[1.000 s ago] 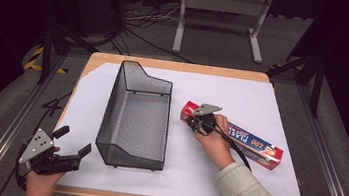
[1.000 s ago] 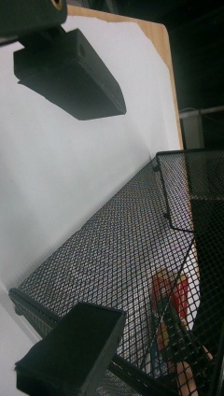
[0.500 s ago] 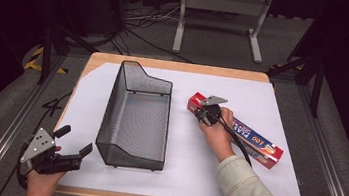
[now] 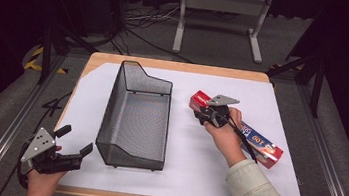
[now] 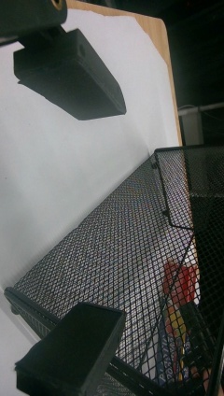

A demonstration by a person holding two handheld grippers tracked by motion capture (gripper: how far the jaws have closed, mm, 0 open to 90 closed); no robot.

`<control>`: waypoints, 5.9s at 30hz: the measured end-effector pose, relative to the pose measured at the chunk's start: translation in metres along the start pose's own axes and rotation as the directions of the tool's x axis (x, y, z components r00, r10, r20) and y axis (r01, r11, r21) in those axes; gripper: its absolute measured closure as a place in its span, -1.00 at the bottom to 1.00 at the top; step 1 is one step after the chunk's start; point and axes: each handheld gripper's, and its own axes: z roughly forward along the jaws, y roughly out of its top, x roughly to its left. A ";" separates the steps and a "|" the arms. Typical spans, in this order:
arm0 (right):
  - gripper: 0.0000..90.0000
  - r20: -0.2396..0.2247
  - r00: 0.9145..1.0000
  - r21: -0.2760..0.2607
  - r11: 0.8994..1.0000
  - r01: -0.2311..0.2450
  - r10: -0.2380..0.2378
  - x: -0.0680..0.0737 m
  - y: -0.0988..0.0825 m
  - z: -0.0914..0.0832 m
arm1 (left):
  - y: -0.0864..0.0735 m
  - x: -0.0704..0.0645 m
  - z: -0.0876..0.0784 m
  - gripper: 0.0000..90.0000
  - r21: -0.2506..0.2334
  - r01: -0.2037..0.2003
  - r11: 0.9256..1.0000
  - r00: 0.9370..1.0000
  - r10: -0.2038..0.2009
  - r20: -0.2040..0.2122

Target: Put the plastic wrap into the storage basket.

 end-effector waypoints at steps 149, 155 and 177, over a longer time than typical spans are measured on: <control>-0.14 0.013 0.963 0.286 0.922 -0.261 0.268 0.114 0.111 -0.016 | 0.006 0.001 0.010 -0.88 -0.019 -0.011 1.000 1.000 0.011 0.006; -0.14 0.010 0.958 0.292 0.916 -0.276 0.286 0.124 0.113 -0.005 | 0.006 0.001 0.008 -0.88 -0.022 -0.013 1.000 1.000 0.014 0.004; -0.16 0.007 0.944 0.367 0.878 -0.308 0.329 0.139 0.119 0.031 | 0.004 0.001 0.003 -0.88 -0.021 -0.009 1.000 1.000 0.009 -0.006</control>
